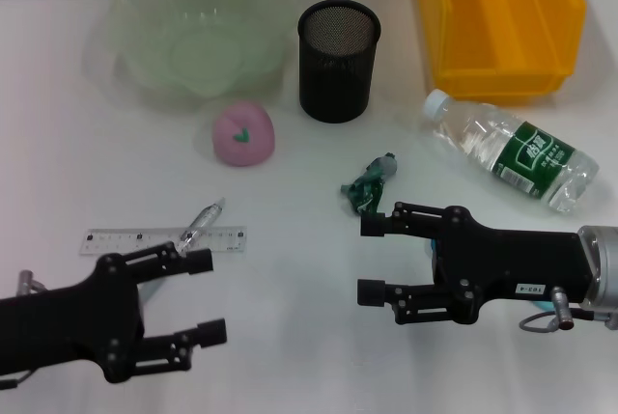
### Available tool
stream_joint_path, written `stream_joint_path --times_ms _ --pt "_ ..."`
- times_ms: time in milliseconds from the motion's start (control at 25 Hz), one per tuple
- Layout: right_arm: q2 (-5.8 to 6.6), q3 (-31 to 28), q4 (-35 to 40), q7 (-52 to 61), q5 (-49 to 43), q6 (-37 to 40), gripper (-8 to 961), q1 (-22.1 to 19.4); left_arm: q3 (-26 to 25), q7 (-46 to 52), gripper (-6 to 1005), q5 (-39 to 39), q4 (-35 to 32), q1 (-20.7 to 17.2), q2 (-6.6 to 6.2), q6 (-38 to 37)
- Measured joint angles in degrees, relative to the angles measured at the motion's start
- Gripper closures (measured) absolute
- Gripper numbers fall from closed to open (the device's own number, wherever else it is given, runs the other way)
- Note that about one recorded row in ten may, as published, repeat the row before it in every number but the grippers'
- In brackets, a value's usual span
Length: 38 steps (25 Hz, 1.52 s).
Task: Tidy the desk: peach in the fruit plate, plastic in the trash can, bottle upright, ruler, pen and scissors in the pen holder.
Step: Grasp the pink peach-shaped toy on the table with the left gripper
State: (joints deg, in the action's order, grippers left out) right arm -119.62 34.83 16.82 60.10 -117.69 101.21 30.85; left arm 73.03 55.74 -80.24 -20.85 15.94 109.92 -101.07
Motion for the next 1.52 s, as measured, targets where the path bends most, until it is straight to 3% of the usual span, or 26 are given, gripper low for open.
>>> stream_joint_path --times_ms 280,560,1160,1240,1280,1360,1440,1480,1520 --pt "0.01 0.07 -0.45 -0.76 0.01 -0.91 130 -0.12 -2.18 3.44 216 0.00 -3.60 -0.62 -0.81 -2.15" --pt "0.01 0.13 -0.95 -0.93 0.01 -1.38 131 -0.13 -2.27 3.86 217 0.00 -5.06 -1.24 -0.82 -2.18" --pt "0.01 -0.47 -3.58 -5.60 0.62 -1.08 131 -1.39 -4.72 3.39 218 0.00 -5.22 -0.23 0.77 -1.61" --pt "0.03 -0.47 -4.10 -7.29 1.78 -0.86 130 -2.51 -5.62 3.65 218 0.00 -5.78 0.00 1.20 -1.57" --pt "0.13 -0.47 -4.48 -8.71 3.45 -0.55 130 -3.86 -8.41 4.15 218 0.13 -6.97 0.11 2.31 -1.27" --pt "0.15 -0.47 -4.55 -9.14 4.22 -0.37 130 -4.52 -9.74 4.61 218 0.15 -7.53 0.21 2.86 -1.05" --pt "0.19 -0.47 -4.58 -9.64 5.34 -0.21 130 -5.68 -13.49 7.95 218 -0.39 -10.65 0.80 4.95 0.83" --pt "0.19 -0.46 -4.62 -9.83 5.77 -0.17 130 -6.40 -14.53 13.24 218 -1.80 -15.39 1.71 6.71 4.29" --pt "0.19 -0.46 -4.62 -9.83 5.77 -0.17 130 -6.40 -14.53 13.24 218 -1.80 -15.39 1.71 6.71 4.29"
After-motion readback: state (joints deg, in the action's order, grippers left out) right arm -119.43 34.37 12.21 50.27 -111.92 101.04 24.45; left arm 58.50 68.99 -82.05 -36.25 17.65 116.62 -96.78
